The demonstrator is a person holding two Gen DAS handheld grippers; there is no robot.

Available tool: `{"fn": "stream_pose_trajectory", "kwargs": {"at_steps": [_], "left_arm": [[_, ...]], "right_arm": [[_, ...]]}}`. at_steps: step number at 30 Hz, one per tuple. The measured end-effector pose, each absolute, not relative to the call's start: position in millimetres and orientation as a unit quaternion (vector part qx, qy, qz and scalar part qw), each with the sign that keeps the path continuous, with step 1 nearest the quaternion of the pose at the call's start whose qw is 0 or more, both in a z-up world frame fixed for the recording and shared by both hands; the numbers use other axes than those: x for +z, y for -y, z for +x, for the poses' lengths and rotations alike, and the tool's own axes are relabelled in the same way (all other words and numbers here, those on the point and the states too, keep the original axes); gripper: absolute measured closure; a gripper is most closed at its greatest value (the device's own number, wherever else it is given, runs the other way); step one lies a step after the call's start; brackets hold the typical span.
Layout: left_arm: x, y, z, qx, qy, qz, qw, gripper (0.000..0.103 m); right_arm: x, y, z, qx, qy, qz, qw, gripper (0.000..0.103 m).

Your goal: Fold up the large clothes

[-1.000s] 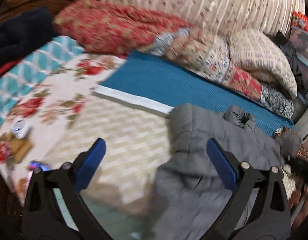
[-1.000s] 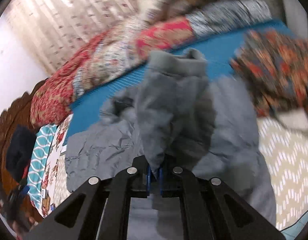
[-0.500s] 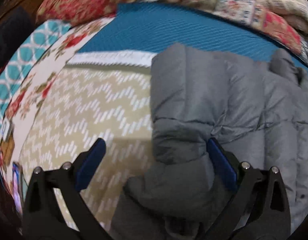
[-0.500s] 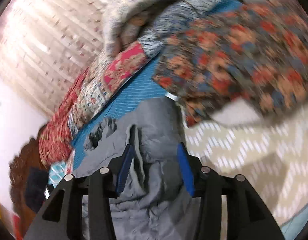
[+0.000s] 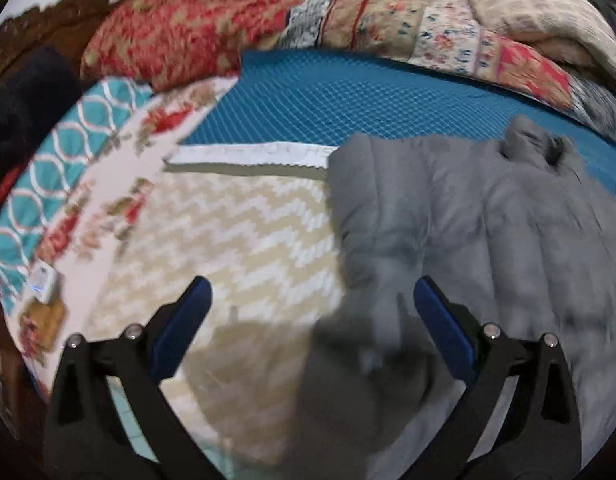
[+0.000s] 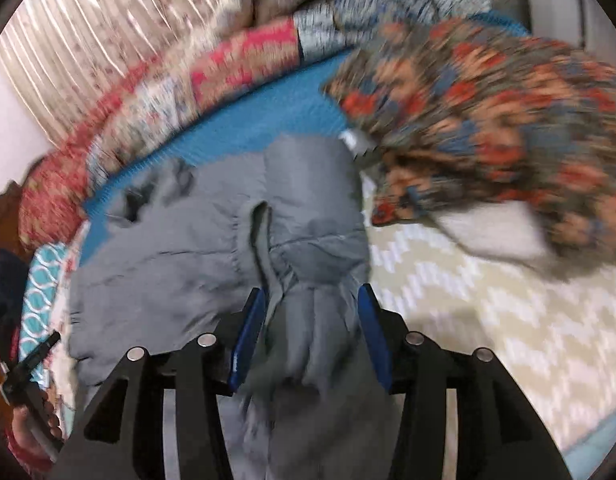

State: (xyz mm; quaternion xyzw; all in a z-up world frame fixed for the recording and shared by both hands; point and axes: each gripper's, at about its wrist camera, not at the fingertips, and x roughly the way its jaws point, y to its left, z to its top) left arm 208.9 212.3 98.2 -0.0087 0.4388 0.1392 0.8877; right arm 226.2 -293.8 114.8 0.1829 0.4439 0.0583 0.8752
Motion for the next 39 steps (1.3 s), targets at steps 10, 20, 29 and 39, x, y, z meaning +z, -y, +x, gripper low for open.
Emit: {"fn": "stream_pose_trajectory", "kwargs": {"at_steps": [10, 20, 29, 39], "left_arm": [[71.3, -220.5, 71.3, 0.122, -0.475, -0.052, 0.870, 0.006], [68.8, -252.2, -44.6, 0.056, -0.454, -0.155, 0.876, 0.006], [15.0, -198.5, -76.4, -0.043, -0.522, -0.130, 0.842, 0.032], [-8.5, -168.6, -71.5, -0.079, -0.557, -0.099, 0.821, 0.091]], "right_arm": [[115.8, 289.6, 65.4, 0.074, -0.443, 0.062, 0.891, 0.043], [102.4, 318.4, -32.6, 0.135, -0.479, 0.086, 0.863, 0.043], [56.4, 339.0, -58.0, 0.184, -0.554, 0.150, 0.798, 0.043], [28.0, 295.0, -59.1, 0.259, -0.591, 0.138, 0.751, -0.003]]}}
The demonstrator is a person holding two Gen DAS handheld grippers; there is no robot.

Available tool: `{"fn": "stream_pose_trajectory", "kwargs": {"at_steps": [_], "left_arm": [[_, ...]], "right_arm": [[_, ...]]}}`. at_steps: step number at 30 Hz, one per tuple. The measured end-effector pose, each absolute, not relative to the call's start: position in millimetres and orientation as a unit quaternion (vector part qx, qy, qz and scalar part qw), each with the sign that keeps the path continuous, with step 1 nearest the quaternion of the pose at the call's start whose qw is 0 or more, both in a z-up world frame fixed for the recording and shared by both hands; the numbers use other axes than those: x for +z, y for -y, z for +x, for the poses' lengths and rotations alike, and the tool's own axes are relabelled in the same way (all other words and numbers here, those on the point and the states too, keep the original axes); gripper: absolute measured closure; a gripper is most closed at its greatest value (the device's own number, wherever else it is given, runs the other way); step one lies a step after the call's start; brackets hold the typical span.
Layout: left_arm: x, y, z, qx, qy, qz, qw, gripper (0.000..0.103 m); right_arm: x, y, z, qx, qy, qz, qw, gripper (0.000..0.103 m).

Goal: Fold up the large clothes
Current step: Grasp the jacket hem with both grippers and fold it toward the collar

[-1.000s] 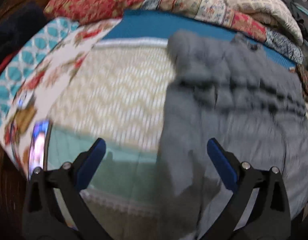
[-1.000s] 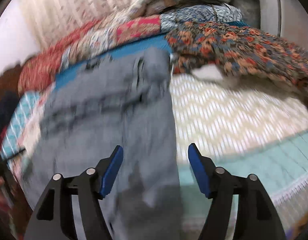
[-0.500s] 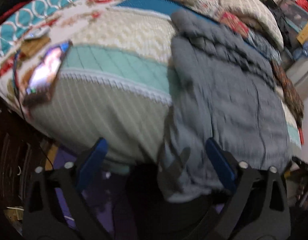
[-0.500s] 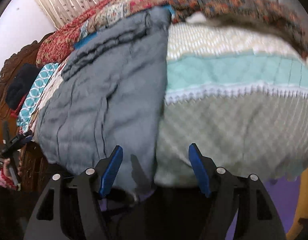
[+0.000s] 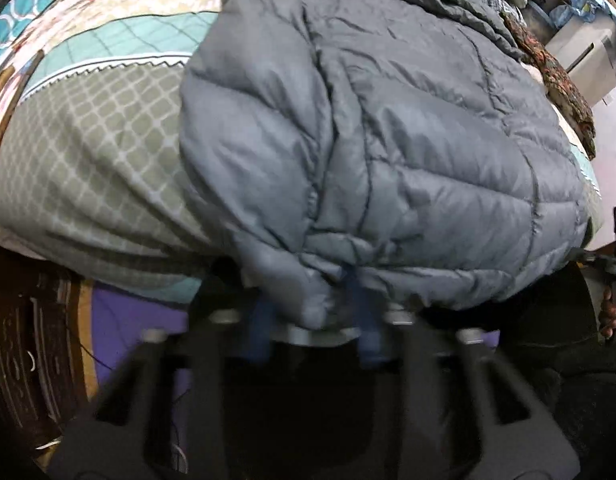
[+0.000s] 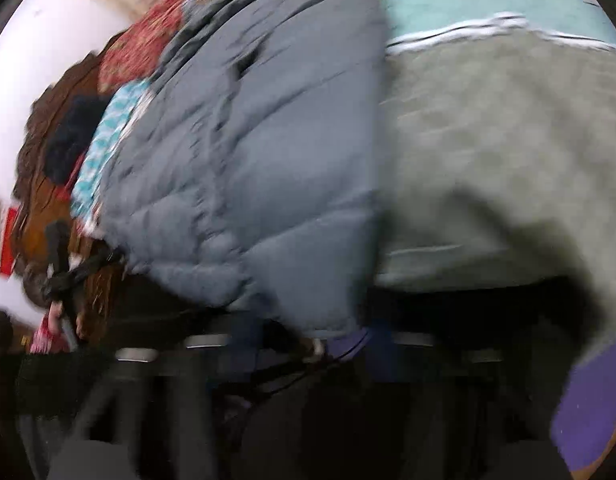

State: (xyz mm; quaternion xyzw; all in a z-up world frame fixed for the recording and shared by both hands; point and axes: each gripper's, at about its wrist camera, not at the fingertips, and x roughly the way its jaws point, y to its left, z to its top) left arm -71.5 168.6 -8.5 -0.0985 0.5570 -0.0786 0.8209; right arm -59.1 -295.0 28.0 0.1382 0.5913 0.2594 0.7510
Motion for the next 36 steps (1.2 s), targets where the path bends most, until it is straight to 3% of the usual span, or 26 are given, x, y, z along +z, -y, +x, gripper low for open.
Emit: {"fn": "stream_pose_trajectory", "kwargs": {"at_steps": [3, 10, 17, 22, 25, 28, 30, 34, 36], "left_arm": [[12.9, -171.7, -84.0, -0.119, -0.547, -0.128, 0.819, 0.095], [81.2, -197.5, -88.7, -0.180, -0.467, -0.236, 0.833, 0.095], [140.3, -217.7, -1.4, -0.180, -0.393, -0.298, 0.851, 0.095], [117.6, -218.6, 104.1, -0.041, -0.427, -0.306, 0.850, 0.094], [86.0, -206.3, 144.1, 0.018, -0.465, -0.263, 0.845, 0.094], [74.7, -209.5, 141.3, 0.037, -0.463, -0.266, 0.845, 0.094], [76.9, -214.9, 130.1, 0.037, -0.448, -0.273, 0.851, 0.094], [100.5, -236.8, 102.4, 0.051, -0.396, -0.297, 0.868, 0.094], [114.8, -246.5, 87.2, 0.059, -0.359, -0.322, 0.874, 0.094]], "right_arm": [[43.2, 281.2, -69.7, 0.314, -0.585, 0.144, 0.734, -0.007], [120.4, 300.1, -57.7, 0.407, -0.475, 0.241, 0.742, -0.007], [157.2, 323.3, 39.9, 0.373, -0.409, 0.321, 0.768, -0.007], [116.5, 328.8, 132.5, 0.226, -0.445, 0.359, 0.789, -0.006], [49.3, 335.0, 167.4, 0.154, -0.498, 0.458, 0.720, -0.006], [25.2, 353.9, 149.9, 0.157, -0.425, 0.596, 0.663, -0.005], [31.4, 363.9, 138.0, 0.163, -0.396, 0.602, 0.674, 0.002], [68.6, 389.1, 114.8, 0.158, -0.347, 0.559, 0.736, 0.046], [102.2, 392.6, 105.7, 0.135, -0.334, 0.484, 0.798, 0.048]]}}
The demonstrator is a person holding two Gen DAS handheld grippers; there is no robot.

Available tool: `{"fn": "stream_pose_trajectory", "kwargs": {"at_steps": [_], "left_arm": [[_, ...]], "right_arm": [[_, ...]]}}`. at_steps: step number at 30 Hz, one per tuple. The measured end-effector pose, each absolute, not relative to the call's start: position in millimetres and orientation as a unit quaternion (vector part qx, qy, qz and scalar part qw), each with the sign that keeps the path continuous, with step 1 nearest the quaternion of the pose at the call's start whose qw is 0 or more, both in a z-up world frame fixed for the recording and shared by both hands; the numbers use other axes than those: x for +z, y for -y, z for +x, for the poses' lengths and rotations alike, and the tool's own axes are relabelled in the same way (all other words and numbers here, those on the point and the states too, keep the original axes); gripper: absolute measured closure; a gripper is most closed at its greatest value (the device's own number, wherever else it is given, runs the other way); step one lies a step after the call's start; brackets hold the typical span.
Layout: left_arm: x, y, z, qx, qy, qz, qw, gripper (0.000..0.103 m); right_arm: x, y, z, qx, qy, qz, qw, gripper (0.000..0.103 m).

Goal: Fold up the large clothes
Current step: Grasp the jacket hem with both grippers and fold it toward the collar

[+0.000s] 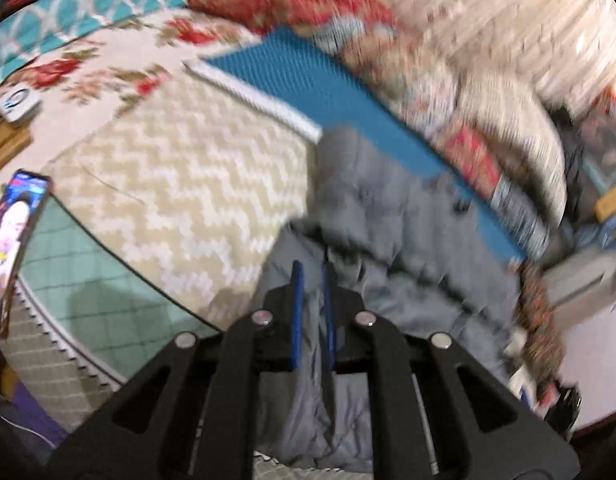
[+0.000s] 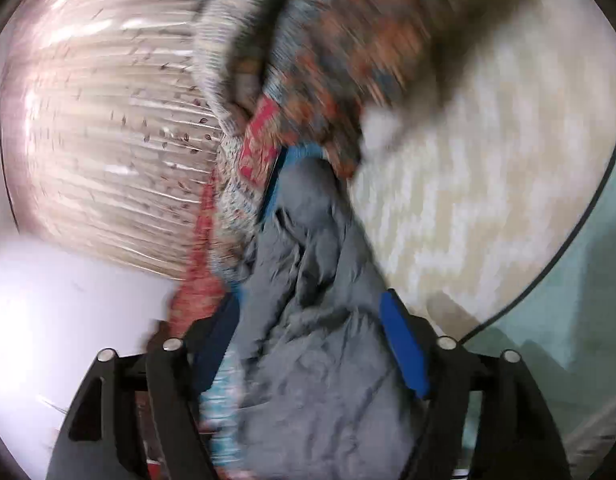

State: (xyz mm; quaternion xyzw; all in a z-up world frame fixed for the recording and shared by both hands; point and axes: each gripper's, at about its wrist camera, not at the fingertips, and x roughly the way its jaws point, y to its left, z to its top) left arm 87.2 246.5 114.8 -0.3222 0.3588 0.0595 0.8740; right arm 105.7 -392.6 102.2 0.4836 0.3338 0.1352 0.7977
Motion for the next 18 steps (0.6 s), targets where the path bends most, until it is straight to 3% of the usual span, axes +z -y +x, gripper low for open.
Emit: {"fn": "stream_pose_trajectory", "kwargs": {"at_steps": [4, 9, 14, 18], "left_arm": [[130.3, -222.6, 95.8, 0.029, -0.359, -0.288, 0.887, 0.094], [121.0, -137.1, 121.0, -0.028, -0.401, -0.124, 0.907, 0.094], [58.6, -91.5, 146.8, 0.020, -0.459, 0.040, 0.887, 0.094], [21.2, -109.4, 151.5, 0.030, -0.477, 0.045, 0.877, 0.092]], "right_arm": [[144.5, 347.1, 115.7, 0.169, -0.367, 0.313, 0.859, 0.048], [140.7, 259.5, 128.0, 0.171, -0.398, 0.128, 0.892, 0.048], [82.8, 235.2, 157.8, 0.119, -0.453, 0.044, 0.883, 0.048], [55.0, 253.0, 157.9, 0.110, -0.455, 0.064, 0.881, 0.048]]}}
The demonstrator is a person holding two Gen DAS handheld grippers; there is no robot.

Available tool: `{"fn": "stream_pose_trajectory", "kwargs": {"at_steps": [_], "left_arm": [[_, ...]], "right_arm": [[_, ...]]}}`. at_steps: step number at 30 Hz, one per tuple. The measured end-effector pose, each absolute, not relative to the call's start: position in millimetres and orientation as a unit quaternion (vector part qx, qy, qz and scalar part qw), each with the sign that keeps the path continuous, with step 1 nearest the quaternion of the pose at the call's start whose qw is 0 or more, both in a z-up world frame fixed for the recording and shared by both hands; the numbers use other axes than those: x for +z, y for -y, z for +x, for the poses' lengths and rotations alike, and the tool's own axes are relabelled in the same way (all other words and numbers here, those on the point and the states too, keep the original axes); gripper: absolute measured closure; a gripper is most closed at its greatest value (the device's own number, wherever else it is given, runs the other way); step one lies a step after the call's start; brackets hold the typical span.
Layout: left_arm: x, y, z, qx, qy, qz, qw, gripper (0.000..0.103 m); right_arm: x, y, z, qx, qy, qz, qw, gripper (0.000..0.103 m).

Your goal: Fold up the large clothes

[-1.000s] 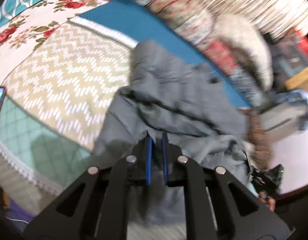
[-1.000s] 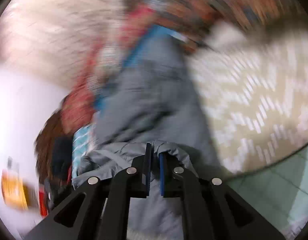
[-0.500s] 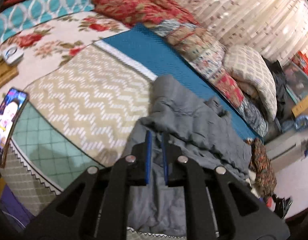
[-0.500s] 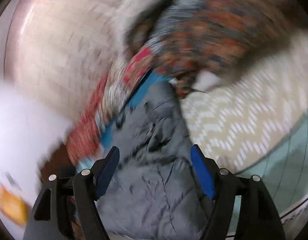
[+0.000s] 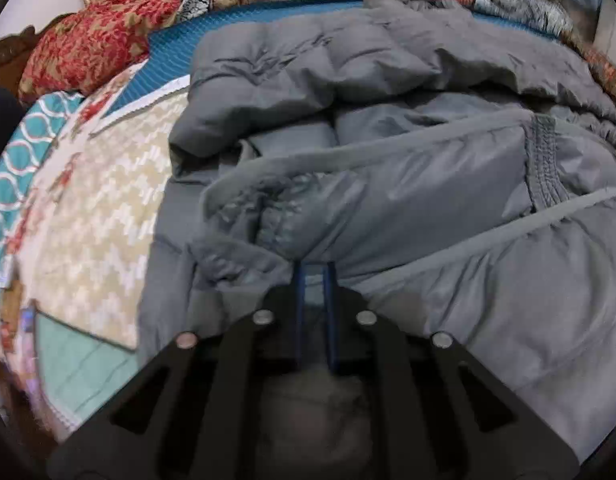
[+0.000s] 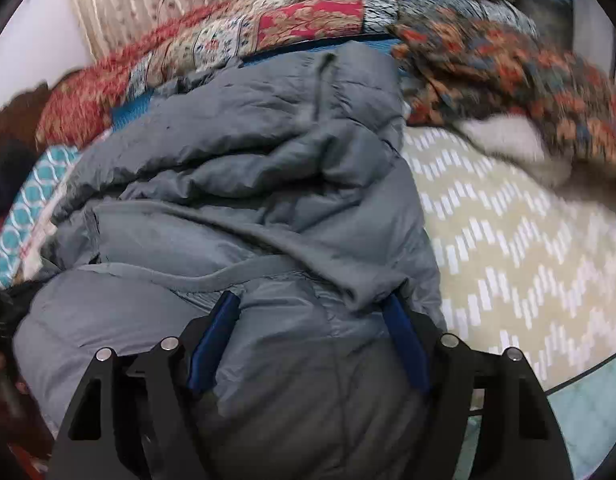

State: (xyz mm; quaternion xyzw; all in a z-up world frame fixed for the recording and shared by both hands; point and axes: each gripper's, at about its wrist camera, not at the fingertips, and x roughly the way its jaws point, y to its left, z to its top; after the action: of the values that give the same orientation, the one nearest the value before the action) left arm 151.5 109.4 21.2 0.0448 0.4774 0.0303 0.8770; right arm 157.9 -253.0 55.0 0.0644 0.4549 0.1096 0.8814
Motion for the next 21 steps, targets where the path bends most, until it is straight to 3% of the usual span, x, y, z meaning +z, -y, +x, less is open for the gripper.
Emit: {"fn": "stream_pose_trajectory", "kwargs": {"at_steps": [5, 21], "left_arm": [[16.4, -124.7, 153.3, 0.025, -0.473, 0.009, 0.881, 0.092], [12.8, -107.8, 136.2, 0.045, -0.439, 0.064, 0.895, 0.091]], "right_arm": [[47.6, 250.3, 155.4, 0.096, -0.451, 0.043, 0.886, 0.048], [50.7, 244.9, 134.3, 0.079, -0.442, 0.015, 0.893, 0.048]]}}
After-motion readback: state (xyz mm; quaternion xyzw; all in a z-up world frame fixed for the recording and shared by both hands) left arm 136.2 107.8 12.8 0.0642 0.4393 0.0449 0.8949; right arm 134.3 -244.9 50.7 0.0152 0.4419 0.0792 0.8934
